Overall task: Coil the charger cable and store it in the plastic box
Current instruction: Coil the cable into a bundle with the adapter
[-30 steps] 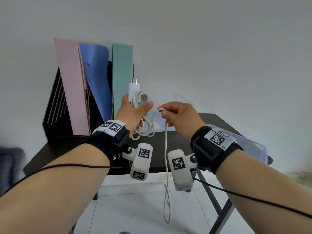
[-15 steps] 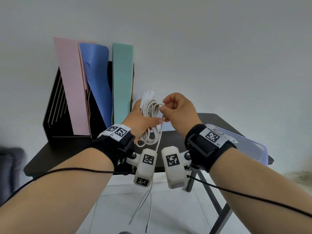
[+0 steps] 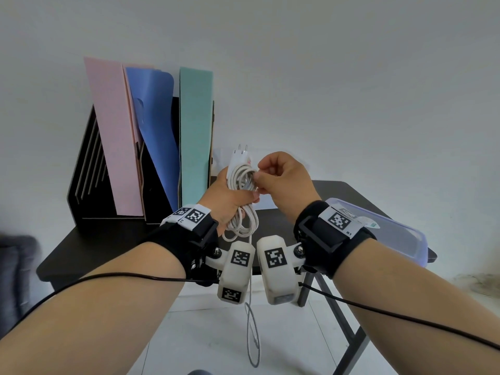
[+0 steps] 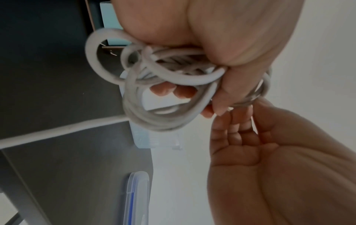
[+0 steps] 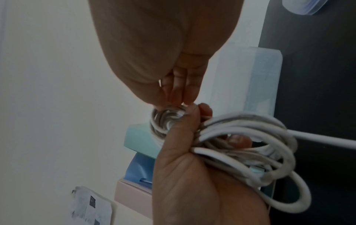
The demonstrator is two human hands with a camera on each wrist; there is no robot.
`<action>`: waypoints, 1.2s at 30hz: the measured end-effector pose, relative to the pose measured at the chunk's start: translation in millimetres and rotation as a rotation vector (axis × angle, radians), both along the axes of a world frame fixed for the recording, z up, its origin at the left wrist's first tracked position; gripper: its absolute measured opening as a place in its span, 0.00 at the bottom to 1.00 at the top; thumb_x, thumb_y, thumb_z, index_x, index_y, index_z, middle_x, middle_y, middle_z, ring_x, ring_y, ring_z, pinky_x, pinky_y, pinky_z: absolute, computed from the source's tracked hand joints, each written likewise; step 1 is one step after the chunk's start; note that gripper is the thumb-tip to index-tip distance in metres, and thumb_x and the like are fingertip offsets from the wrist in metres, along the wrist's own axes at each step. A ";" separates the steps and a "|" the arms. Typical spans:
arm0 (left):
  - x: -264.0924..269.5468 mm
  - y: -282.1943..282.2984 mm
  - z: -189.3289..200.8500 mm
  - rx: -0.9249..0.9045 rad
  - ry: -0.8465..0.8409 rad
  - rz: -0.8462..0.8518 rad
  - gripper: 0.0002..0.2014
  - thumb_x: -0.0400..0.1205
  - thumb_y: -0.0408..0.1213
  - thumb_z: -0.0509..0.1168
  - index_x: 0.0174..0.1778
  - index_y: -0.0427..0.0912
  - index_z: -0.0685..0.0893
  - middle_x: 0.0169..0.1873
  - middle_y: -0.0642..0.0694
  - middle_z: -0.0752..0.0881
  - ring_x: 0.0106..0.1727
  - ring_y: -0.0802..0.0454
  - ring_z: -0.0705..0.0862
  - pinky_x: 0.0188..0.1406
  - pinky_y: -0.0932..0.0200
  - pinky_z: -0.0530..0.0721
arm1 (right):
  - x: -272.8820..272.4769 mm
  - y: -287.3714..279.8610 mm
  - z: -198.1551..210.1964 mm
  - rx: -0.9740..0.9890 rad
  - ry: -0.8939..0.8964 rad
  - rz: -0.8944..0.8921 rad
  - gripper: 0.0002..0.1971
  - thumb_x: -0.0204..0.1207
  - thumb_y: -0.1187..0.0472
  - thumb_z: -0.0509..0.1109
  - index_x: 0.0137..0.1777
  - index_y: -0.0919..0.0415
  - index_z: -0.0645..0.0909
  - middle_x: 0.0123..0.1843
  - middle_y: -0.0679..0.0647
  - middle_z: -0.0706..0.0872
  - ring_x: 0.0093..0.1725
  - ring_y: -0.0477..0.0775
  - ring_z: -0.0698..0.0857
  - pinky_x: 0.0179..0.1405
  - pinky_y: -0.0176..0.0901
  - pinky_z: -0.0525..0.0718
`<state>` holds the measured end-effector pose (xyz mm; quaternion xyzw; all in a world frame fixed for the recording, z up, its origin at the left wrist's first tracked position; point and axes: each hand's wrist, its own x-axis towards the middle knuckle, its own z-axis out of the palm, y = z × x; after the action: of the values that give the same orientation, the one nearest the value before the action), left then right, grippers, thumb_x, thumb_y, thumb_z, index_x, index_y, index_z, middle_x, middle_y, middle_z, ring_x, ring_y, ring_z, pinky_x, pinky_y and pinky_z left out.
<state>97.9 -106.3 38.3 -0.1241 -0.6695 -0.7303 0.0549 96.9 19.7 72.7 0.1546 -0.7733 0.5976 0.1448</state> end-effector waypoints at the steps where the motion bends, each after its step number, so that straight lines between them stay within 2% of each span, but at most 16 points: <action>1: -0.6 0.5 -0.2 0.009 -0.010 0.016 0.16 0.74 0.19 0.67 0.48 0.46 0.82 0.36 0.46 0.87 0.39 0.51 0.86 0.40 0.57 0.84 | 0.8 0.3 -0.7 0.001 -0.011 0.005 0.09 0.74 0.67 0.70 0.39 0.53 0.77 0.35 0.52 0.79 0.37 0.53 0.81 0.48 0.55 0.87; 3: -0.2 1.8 1.1 0.046 -0.037 0.058 0.21 0.70 0.26 0.72 0.58 0.44 0.80 0.41 0.42 0.86 0.44 0.44 0.85 0.42 0.50 0.83 | 3.8 0.9 -3.5 -0.001 -0.053 0.008 0.04 0.77 0.62 0.67 0.42 0.54 0.78 0.39 0.55 0.81 0.37 0.50 0.80 0.42 0.47 0.84; 5: -0.3 2.8 3.8 0.094 -0.065 0.094 0.27 0.68 0.30 0.73 0.63 0.43 0.77 0.42 0.41 0.86 0.44 0.41 0.86 0.45 0.45 0.86 | 7.1 1.0 -8.4 0.016 -0.122 0.013 0.03 0.80 0.59 0.63 0.47 0.55 0.78 0.41 0.52 0.82 0.37 0.49 0.79 0.38 0.43 0.81; 8: -2.9 3.9 9.5 0.156 -0.067 0.146 0.18 0.74 0.26 0.70 0.54 0.49 0.78 0.40 0.40 0.85 0.41 0.41 0.87 0.48 0.42 0.87 | 9.5 0.2 -18.0 0.036 -0.240 0.061 0.07 0.80 0.60 0.60 0.55 0.57 0.77 0.44 0.53 0.83 0.38 0.51 0.79 0.33 0.41 0.78; 11: -5.2 4.5 13.3 0.194 -0.045 0.202 0.17 0.74 0.24 0.68 0.49 0.50 0.76 0.38 0.38 0.81 0.34 0.44 0.83 0.39 0.48 0.86 | 10.4 -1.3 -24.3 0.048 -0.300 0.098 0.14 0.76 0.66 0.60 0.60 0.59 0.76 0.46 0.59 0.83 0.40 0.55 0.78 0.31 0.41 0.75; 14: -8.2 2.8 13.7 0.230 -0.058 0.243 0.19 0.73 0.23 0.68 0.56 0.43 0.74 0.35 0.35 0.82 0.28 0.45 0.82 0.29 0.55 0.83 | 10.3 -1.4 -28.0 0.044 -0.307 0.100 0.21 0.64 0.62 0.64 0.60 0.58 0.76 0.45 0.59 0.82 0.39 0.53 0.77 0.31 0.38 0.72; 16: -9.6 0.7 16.0 0.256 -0.064 0.266 0.19 0.72 0.24 0.68 0.57 0.39 0.74 0.30 0.37 0.82 0.26 0.45 0.82 0.31 0.53 0.83 | 10.5 -0.5 -29.7 0.057 -0.328 0.112 0.26 0.58 0.59 0.65 0.60 0.57 0.76 0.44 0.57 0.83 0.37 0.50 0.77 0.33 0.38 0.71; 19: -14.1 -4.5 22.2 0.296 -0.052 0.281 0.22 0.67 0.27 0.68 0.58 0.33 0.77 0.25 0.40 0.82 0.23 0.46 0.81 0.31 0.53 0.82 | 8.2 3.7 -35.4 0.109 -0.355 0.150 0.17 0.67 0.64 0.71 0.56 0.55 0.78 0.40 0.52 0.85 0.36 0.49 0.77 0.33 0.37 0.72; 22: -16.7 -10.6 32.7 0.368 -0.052 0.331 0.26 0.67 0.28 0.68 0.63 0.27 0.76 0.24 0.41 0.82 0.23 0.47 0.82 0.28 0.54 0.82 | 8.0 7.3 -43.9 0.205 -0.341 0.180 0.09 0.72 0.66 0.72 0.48 0.51 0.79 0.34 0.47 0.84 0.30 0.41 0.78 0.31 0.31 0.71; 26: -19.7 -24.0 49.7 0.465 -0.014 0.430 0.18 0.71 0.25 0.67 0.57 0.34 0.77 0.23 0.42 0.81 0.23 0.47 0.82 0.29 0.54 0.83 | 9.0 12.1 -52.0 0.302 -0.326 0.162 0.09 0.73 0.66 0.72 0.38 0.50 0.81 0.35 0.47 0.84 0.29 0.39 0.78 0.31 0.29 0.72; 28: -20.2 -32.1 55.7 0.472 0.007 0.463 0.16 0.70 0.24 0.66 0.54 0.35 0.77 0.24 0.40 0.78 0.21 0.47 0.81 0.28 0.55 0.82 | 8.8 15.8 -53.8 0.325 -0.325 0.163 0.09 0.73 0.66 0.71 0.37 0.50 0.81 0.38 0.51 0.85 0.31 0.42 0.78 0.34 0.30 0.75; 30: -18.9 -38.5 59.9 0.455 0.031 0.483 0.10 0.71 0.23 0.65 0.47 0.34 0.78 0.24 0.39 0.76 0.20 0.47 0.79 0.26 0.57 0.81 | 8.5 18.9 -56.6 0.334 -0.324 0.170 0.08 0.73 0.65 0.71 0.37 0.51 0.82 0.40 0.54 0.87 0.34 0.46 0.79 0.40 0.36 0.80; 31: -17.4 -41.2 61.9 0.457 0.042 0.492 0.08 0.71 0.22 0.64 0.44 0.34 0.77 0.24 0.39 0.75 0.19 0.48 0.78 0.24 0.59 0.80 | 8.9 19.9 -58.3 0.350 -0.322 0.172 0.07 0.73 0.65 0.71 0.37 0.51 0.82 0.39 0.54 0.87 0.35 0.47 0.80 0.44 0.41 0.82; 33: -16.9 -45.0 64.4 0.476 0.049 0.515 0.08 0.71 0.21 0.63 0.42 0.34 0.76 0.25 0.39 0.74 0.18 0.49 0.76 0.22 0.61 0.79 | 10.5 21.1 -62.2 0.411 -0.323 0.166 0.05 0.74 0.63 0.71 0.38 0.53 0.83 0.37 0.51 0.88 0.34 0.47 0.80 0.47 0.43 0.85; 36: -18.0 -48.6 64.4 0.469 0.061 0.562 0.09 0.69 0.21 0.63 0.41 0.35 0.75 0.25 0.39 0.71 0.18 0.48 0.73 0.21 0.62 0.77 | 12.9 22.7 -64.6 0.429 -0.280 0.099 0.05 0.77 0.61 0.68 0.42 0.55 0.84 0.34 0.48 0.86 0.30 0.45 0.79 0.37 0.37 0.83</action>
<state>79.8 -154.9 102.6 0.0586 -0.4900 -0.8163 0.3002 109.7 42.4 8.1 0.1353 -0.8863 0.4420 -0.0293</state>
